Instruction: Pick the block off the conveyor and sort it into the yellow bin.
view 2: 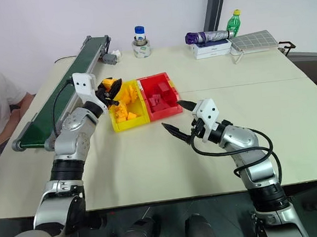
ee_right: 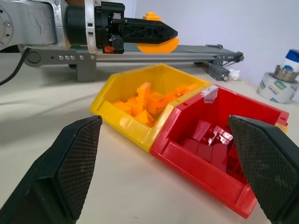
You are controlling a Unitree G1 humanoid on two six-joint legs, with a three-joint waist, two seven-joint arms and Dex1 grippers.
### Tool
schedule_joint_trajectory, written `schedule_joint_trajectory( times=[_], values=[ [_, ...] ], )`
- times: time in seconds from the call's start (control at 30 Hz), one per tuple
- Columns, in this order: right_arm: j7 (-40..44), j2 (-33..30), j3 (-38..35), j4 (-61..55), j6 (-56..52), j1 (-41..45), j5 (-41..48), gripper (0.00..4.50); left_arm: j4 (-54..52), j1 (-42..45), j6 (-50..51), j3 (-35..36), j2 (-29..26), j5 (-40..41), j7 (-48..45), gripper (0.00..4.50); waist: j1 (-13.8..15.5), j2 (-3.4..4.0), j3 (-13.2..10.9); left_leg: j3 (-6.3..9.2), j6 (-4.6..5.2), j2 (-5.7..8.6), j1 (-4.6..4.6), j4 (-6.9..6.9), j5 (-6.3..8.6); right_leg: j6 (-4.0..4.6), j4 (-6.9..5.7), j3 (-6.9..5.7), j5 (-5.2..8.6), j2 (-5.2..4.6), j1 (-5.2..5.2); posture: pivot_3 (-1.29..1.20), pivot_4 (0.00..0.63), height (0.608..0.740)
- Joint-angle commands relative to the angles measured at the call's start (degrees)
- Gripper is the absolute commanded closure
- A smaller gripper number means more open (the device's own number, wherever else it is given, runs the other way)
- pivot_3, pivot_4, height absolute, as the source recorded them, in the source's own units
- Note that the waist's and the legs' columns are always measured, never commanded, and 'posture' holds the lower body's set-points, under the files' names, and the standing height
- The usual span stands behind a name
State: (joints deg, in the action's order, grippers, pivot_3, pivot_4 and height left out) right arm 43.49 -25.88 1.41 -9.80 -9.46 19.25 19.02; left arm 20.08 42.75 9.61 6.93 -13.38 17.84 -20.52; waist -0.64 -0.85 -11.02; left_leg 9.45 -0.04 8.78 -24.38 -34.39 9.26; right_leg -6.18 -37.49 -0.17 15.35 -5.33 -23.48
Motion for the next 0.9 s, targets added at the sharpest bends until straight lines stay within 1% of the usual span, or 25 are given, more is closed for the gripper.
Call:
schedule_joint_trajectory(
  times=[0.03, 0.07, 0.1, 0.13, 0.17, 0.27, 0.33, 0.4, 0.43, 0.5, 0.57, 0.63, 0.7, 0.73, 0.9],
  values=[
    [-0.89, -0.49, -1.57, -3.41, 0.72, -0.62, 0.18, 0.0, 1.63, 2.54, -2.86, -0.42, 1.83, -0.12, -1.64, 1.69, 0.12, 0.0, 0.0, 0.0, 0.0, 0.0, -0.01, 0.0, 0.0, 0.0, 0.02, 0.0, 0.0, 0.0, 0.0, 0.0, 0.15, 0.74],
    [-1.29, -0.51, -1.69, -3.7, 0.8, -0.81, 0.03, 0.0, 1.87, 2.75, -2.95, -0.25, 2.28, 0.29, -2.19, 1.27, 0.12, 0.0, 0.0, 0.0, 0.0, 0.01, -0.01, 0.0, 0.0, 0.0, 0.02, 0.0, 0.0, -0.01, 0.01, 0.0, 0.15, 0.74],
    [-1.49, -0.54, -1.79, -3.93, 0.73, -0.95, 0.06, 0.0, 2.11, 2.92, -3.15, -0.21, 2.52, 0.27, -2.32, 0.71, 0.1, 0.0, 0.0, 0.0, 0.0, 0.02, -0.02, -0.01, 0.0, 0.0, 0.02, 0.0, 0.0, -0.01, 0.01, 0.0, 0.15, 0.74],
    [-1.63, -0.58, -1.84, -4.08, 0.67, -1.04, 0.07, 0.0, 2.24, 3.01, -3.27, -0.15, 2.65, 0.16, -2.41, 0.25, 0.08, 0.0, 0.0, -0.01, 0.0, 0.02, -0.02, -0.01, 0.0, -0.01, 0.02, 0.0, 0.0, -0.01, 0.01, 0.0, 0.15, 0.74],
    [-1.76, -0.63, -1.84, -4.26, 0.61, -1.17, 0.06, 0.0, 2.31, 3.06, -3.36, 0.04, 2.77, 0.13, -2.34, 0.04, 0.02, 0.0, 0.0, 0.0, 0.0, 0.01, -0.02, -0.01, 0.0, -0.01, 0.02, 0.0, -0.01, -0.01, 0.01, 0.0, 0.15, 0.74],
    [-2.01, -0.72, -1.71, -4.8, 0.42, -1.69, 0.13, 0.0, 0.65, 2.21, -4.23, -0.02, 1.62, -0.98, -2.47, 0.04, -0.14, 0.0, 0.0, 0.0, 0.0, -0.01, -0.01, -0.01, 0.0, 0.0, 0.01, 0.0, -0.01, 0.01, 0.0, 0.0, 0.15, 0.74],
    [-2.1, -0.72, -1.72, -4.9, 0.35, -1.83, 0.24, 0.0, -3.19, 0.36, -1.6, 0.92, 0.28, 1.63, -4.89, 0.04, -0.13, 0.0, 0.0, 0.0, 0.0, -0.03, -0.01, -0.01, 0.0, 0.0, 0.01, 0.0, -0.01, 0.03, 0.0, 0.0, 0.15, 0.74],
    [-2.0, -0.76, -1.69, -4.63, 0.48, -1.79, 0.21, 0.0, -9.49, -2.97, 4.26, 1.39, -1.81, 6.48, -9.27, 0.04, -0.35, 0.0, 0.0, -0.01, 0.0, -0.03, -0.01, 0.0, 0.0, 0.0, 0.02, 0.01, -0.01, 0.03, -0.01, 0.0, 0.15, 0.74],
    [-1.93, -0.69, -1.67, -4.39, 0.48, -1.65, 0.3, 0.0, -13.98, -5.65, 7.46, 1.17, -3.5, 9.31, -12.17, 0.04, -0.38, 0.0, 0.0, -0.01, 0.0, -0.03, -0.01, 0.01, 0.01, 0.0, 0.02, 0.02, -0.01, 0.03, -0.02, 0.0, 0.15, 0.74],
    [-1.43, -0.8, -1.35, -3.84, 0.68, -1.38, 0.2, 0.0, -22.16, -11.47, 11.28, 0.45, -7.95, 12.01, -17.19, 0.04, -0.73, 0.02, 0.01, -0.01, 0.0, -0.06, -0.01, 0.04, 0.0, 0.01, 0.02, 0.03, -0.01, 0.05, -0.05, 0.0, 0.15, 0.74],
    [-1.03, -0.76, -1.24, -3.28, 0.86, -1.04, 0.3, 0.0, -27.31, -15.85, 16.42, 2.18, -12.4, 15.66, -19.85, 0.04, -0.39, 0.04, 0.0, -0.04, 0.0, -0.09, 0.02, 0.11, 0.0, 0.03, 0.01, 0.08, -0.01, 0.09, -0.08, 0.0, 0.15, 0.74],
    [-0.68, -0.64, -1.1, -2.55, 1.07, -0.54, 0.32, 0.0, -29.11, -18.95, 18.6, 4.74, -16.69, 16.42, -20.63, 0.04, -0.12, 0.05, 0.0, -0.02, -0.06, -0.21, 0.0, 0.11, -0.02, 0.16, 0.02, 0.08, -0.08, 0.21, -0.09, 0.0, 0.15, 0.74],
    [-0.33, -0.54, -0.96, -1.98, 1.26, -0.16, 0.28, 0.0, -29.02, -21.48, 18.26, 7.51, -20.07, 16.2, -21.18, 0.04, -0.01, 0.05, -0.01, 0.0, -0.19, -0.31, 0.01, 0.11, -0.07, 0.28, 0.04, 0.07, -0.11, 0.3, -0.09, 0.0, 0.15, 0.74],
    [-0.12, -0.47, -0.94, -1.64, 1.37, -0.03, 0.34, 0.0, -28.68, -22.72, 18.16, 9.05, -21.6, 16.22, -21.36, 0.04, 0.05, 0.05, -0.01, -0.01, -0.25, -0.35, 0.01, 0.12, -0.05, 0.53, 0.07, 0.07, -0.07, 0.33, -0.09, 0.0, 0.15, 0.74],
    [1.18, -0.35, -0.64, -0.39, 2.29, 0.13, 0.24, 0.0, -27.99, -27.13, 16.55, 13.34, -26.19, 15.33, -22.91, 0.04, 0.16, 0.06, -0.01, -0.02, -0.33, -0.37, 0.02, 0.12, 0.0, 0.67, 0.13, 0.08, -0.09, 0.32, -0.05, 0.0, 0.15, 0.74]
  ],
)
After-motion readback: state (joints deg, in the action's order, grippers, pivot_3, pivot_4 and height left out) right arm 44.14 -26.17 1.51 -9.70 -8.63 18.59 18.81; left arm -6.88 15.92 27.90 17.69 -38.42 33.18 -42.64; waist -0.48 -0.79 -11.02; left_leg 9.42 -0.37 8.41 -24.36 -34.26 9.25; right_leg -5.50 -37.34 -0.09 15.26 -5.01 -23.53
